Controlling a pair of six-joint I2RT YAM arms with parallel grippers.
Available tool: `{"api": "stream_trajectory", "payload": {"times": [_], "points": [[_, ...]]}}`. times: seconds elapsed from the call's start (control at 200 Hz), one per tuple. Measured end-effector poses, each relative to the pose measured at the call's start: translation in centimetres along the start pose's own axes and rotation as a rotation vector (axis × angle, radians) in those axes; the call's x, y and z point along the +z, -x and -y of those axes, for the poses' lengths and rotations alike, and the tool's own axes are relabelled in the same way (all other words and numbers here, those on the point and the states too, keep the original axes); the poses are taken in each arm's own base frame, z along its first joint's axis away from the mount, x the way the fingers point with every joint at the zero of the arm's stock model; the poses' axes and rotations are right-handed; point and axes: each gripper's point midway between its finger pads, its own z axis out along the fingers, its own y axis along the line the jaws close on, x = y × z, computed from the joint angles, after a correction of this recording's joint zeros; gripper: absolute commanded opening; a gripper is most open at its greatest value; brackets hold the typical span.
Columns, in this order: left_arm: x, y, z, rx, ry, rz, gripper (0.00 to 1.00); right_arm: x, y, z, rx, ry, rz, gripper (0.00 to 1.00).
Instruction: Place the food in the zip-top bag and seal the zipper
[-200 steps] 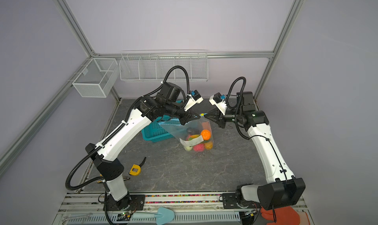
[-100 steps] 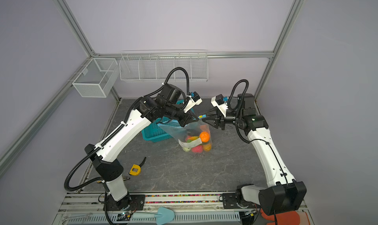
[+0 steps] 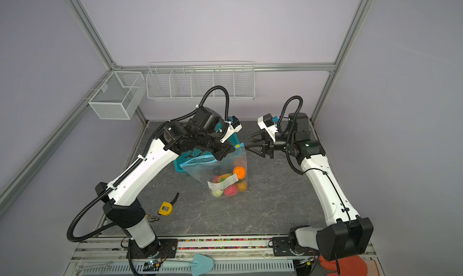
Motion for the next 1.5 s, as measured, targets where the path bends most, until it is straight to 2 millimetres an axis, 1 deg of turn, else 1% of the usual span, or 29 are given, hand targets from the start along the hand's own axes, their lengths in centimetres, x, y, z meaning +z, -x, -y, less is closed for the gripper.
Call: {"api": "stream_trajectory", "payload": {"times": [0.075,0.175,0.295,0.365,0.435,0.535,0.595,0.74,0.86,0.92,1.105,1.439,1.499], "points": [[-0.1,-0.3,-0.1,0.001,0.01,-0.001,0.0,0.1,0.0,0.1,0.003,0.009,0.002,0.49],[-0.5,-0.9,0.0,0.006,0.009,0.003,0.0,0.5,-0.8,0.9,0.036,0.023,-0.004,0.5],[-1.0,-1.3,0.1,0.014,0.009,0.016,0.0,1.6,-1.9,1.6,0.089,0.066,-0.017,0.51],[-1.3,-1.4,0.1,0.021,0.009,0.023,0.0,2.3,-2.5,1.8,0.117,0.092,-0.026,0.48],[-1.3,-1.3,0.1,0.027,0.01,0.028,0.0,2.7,-2.8,1.8,0.129,0.11,-0.034,0.44],[-1.3,-1.1,0.1,0.03,0.01,0.035,0.0,3.3,-2.7,1.4,0.129,0.133,-0.046,0.33],[-1.3,-1.1,0.1,0.031,0.01,0.036,0.0,3.3,-2.4,0.9,0.114,0.147,-0.048,0.27],[-1.2,-1.1,0.1,0.034,0.011,0.037,0.0,3.3,-2.1,0.4,0.103,0.16,-0.052,0.16],[-1.2,-1.1,0.1,0.036,0.011,0.037,0.0,3.3,-2.3,0.2,0.106,0.164,-0.057,0.16],[-1.2,-1.0,0.1,0.037,0.011,0.038,0.0,3.4,-2.4,0.1,0.103,0.166,-0.058,0.11],[-1.2,-1.1,0.1,0.037,0.011,0.037,0.0,3.6,-2.6,0.3,0.11,0.171,-0.061,0.07],[-1.1,-1.1,0.1,0.037,0.011,0.034,0.0,3.6,-2.7,0.3,0.106,0.172,-0.062,0.07],[-1.1,-1.1,0.1,0.036,0.011,0.033,0.13,3.6,-2.7,0.3,0.105,0.172,-0.063,0.06]]}}
